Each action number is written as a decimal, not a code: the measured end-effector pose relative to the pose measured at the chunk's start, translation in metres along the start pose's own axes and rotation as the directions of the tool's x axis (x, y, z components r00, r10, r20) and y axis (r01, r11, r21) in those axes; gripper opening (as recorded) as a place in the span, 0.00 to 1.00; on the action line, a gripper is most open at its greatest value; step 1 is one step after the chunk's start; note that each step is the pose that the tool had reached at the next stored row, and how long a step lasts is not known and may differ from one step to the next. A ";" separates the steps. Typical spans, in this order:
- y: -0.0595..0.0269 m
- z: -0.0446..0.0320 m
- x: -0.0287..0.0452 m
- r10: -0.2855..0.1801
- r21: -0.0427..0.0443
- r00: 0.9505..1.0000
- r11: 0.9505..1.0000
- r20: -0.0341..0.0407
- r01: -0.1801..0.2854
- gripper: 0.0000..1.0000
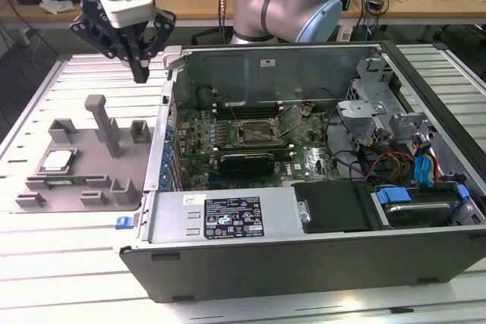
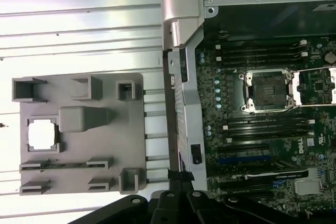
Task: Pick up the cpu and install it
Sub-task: 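Reach for the cpu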
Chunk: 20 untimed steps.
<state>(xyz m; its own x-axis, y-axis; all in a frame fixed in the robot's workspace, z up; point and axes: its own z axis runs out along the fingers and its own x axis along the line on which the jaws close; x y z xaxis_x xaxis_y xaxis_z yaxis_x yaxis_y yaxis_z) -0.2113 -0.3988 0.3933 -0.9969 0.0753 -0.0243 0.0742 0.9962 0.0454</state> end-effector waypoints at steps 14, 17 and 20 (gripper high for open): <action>-0.0021 -0.0008 0.0282 0.000 0.000 1.000 1.000 0.000 0.000 0.11; -0.0027 -0.0010 0.0355 0.000 0.000 1.000 1.000 0.000 0.000 0.11; -0.0033 -0.0012 0.0447 0.000 0.000 1.000 1.000 0.000 0.000 0.11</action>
<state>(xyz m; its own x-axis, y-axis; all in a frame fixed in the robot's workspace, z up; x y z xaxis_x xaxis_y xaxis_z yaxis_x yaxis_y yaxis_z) -0.2562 -0.3988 0.3932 -0.9969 0.0754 -0.0243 0.0742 0.9962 0.0456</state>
